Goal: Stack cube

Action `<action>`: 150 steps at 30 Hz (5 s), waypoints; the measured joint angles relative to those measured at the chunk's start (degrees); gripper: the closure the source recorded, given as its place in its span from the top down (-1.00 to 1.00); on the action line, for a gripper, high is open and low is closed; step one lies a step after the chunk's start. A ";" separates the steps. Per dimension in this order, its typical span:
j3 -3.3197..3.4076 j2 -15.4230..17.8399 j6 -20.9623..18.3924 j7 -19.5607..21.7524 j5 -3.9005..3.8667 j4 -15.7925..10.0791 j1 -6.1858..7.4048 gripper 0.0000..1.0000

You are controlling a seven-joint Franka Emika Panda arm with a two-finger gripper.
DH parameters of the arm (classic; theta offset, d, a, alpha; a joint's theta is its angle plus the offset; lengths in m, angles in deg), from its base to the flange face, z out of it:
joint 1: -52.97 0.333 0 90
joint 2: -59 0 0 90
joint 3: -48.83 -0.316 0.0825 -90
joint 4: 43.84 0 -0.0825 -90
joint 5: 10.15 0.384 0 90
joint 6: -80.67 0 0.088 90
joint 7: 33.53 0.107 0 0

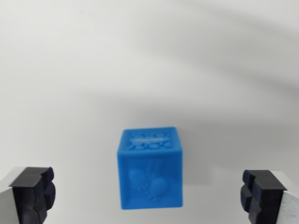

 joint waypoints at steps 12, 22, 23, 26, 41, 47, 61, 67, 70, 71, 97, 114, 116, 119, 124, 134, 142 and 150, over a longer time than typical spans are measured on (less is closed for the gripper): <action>0.21 -3.31 7.83 -7.09 1.95 -4.59 -2.13 1.00; -0.96 -9.94 14.93 -11.17 4.53 -5.18 -3.79 1.00; -1.28 -11.15 15.81 -11.33 4.77 -4.96 -4.01 1.00; -1.91 -13.42 17.52 -11.64 5.05 -4.48 -4.57 1.00; -3.29 -17.88 21.02 -11.80 5.12 -3.24 -6.07 -1.00; -3.30 -17.88 21.02 -11.80 5.12 -3.23 -6.07 -1.00; -3.31 -17.88 21.03 -11.80 5.12 -3.22 -6.07 -1.00; -3.31 -17.88 21.03 -11.80 5.12 -3.22 -6.07 -1.00; -3.31 -17.88 21.02 -11.80 5.12 -3.23 -6.07 -1.00; -3.31 -17.88 21.02 -11.80 5.12 -3.23 -6.07 -1.00; -1.97 -11.35 16.38 -11.55 4.86 -4.86 -4.80 -1.00; -0.44 -2.21 8.98 -9.85 2.46 -6.36 -3.86 -1.00; -0.41 -1.00 7.92 -9.64 2.17 -6.46 -3.86 -1.00; -0.37 0.52 6.53 -9.33 1.74 -6.57 -3.88 -1.00; -0.34 3.24 4.13 -8.85 1.31 -6.64 -3.92 -1.00; -0.59 1.56 2.56 -7.24 1.30 -3.70 -3.52 -1.00; -0.71 0.36 1.10 -5.80 1.30 -0.99 -2.98 -1.00; -0.85 -0.78 -0.38 -4.47 1.35 1.63 -2.49 -1.00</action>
